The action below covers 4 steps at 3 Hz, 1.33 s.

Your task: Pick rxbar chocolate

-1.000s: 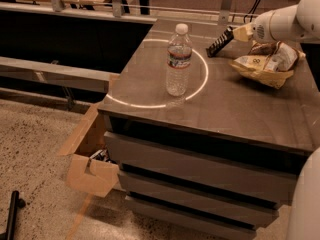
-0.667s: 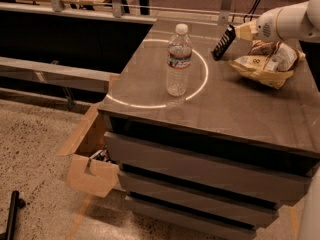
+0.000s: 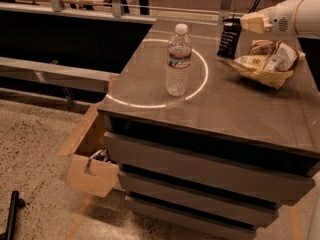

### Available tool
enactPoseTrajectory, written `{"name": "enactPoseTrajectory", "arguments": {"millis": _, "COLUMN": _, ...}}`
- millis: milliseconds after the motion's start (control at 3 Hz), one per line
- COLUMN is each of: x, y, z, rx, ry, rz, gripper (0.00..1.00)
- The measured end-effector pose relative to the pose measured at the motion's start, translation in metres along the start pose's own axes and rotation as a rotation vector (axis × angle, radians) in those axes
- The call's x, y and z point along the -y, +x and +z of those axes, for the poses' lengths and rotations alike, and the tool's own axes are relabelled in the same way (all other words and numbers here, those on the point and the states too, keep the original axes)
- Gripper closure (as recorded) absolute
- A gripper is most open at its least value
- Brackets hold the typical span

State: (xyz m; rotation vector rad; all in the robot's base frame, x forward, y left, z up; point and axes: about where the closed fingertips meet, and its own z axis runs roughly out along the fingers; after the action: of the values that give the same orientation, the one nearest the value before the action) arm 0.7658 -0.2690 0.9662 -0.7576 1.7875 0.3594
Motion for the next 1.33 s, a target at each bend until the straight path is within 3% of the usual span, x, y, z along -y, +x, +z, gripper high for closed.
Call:
{"name": "enactPoseTrajectory", "arguments": {"millis": 333, "x": 0.001, "y": -0.010, "z": -0.010, "rx": 0.037, "ry": -0.028, "rz": -0.035, "gripper": 1.00}}
{"name": "enactPoseTrajectory", "arguments": {"millis": 667, "x": -0.008, "y": -0.012, "z": -0.015, "rx": 0.029, "ry": -0.078, "rz": -0.038, "gripper": 1.00}}
{"name": "enactPoseTrajectory", "arguments": {"millis": 1333, "x": -0.052, "y": -0.020, "z": -0.039, "rx": 0.005, "ry": -0.210, "rz": 0.027, "gripper": 1.00}}
